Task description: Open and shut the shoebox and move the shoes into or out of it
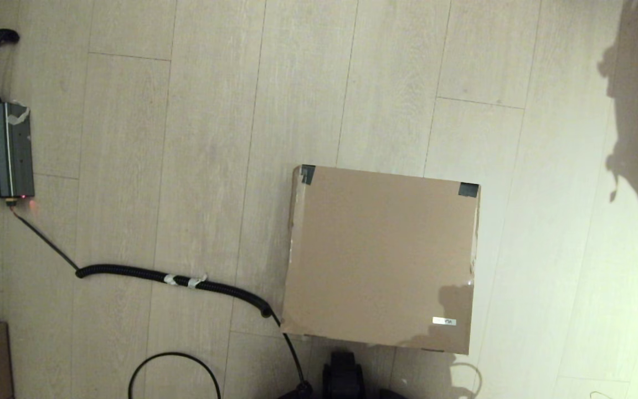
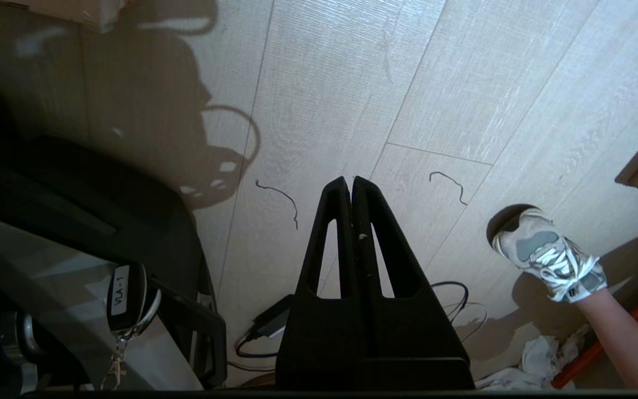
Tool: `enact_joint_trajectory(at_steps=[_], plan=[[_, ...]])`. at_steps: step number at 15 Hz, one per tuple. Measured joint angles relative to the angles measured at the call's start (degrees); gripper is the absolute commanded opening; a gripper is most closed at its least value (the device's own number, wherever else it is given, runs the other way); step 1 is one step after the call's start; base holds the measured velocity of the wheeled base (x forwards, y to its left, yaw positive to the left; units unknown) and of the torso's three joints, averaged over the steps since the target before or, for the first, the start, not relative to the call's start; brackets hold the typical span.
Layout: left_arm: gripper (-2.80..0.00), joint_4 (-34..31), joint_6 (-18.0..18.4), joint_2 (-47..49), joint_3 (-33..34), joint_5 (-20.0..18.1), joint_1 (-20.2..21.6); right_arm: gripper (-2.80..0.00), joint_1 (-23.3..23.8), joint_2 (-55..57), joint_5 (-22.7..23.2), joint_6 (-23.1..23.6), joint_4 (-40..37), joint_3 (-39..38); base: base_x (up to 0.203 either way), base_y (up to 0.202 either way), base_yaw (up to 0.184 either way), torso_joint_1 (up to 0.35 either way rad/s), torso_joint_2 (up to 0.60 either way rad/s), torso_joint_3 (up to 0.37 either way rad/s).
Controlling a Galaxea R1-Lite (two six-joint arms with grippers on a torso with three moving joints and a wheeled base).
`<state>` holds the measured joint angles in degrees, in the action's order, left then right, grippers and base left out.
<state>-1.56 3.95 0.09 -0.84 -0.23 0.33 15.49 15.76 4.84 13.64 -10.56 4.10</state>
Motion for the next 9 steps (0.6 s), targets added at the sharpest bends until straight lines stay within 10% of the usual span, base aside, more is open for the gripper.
enact_joint_trajectory(at_steps=[9], plan=[[-2.80,1.2,-3.4,-0.3,0.5,0.3,0.0,-2.80,-16.0,-7.3,-2.1,-5.2,0.5,-0.1,0.000,0.000,0.000,0.000,0.00,0.000]])
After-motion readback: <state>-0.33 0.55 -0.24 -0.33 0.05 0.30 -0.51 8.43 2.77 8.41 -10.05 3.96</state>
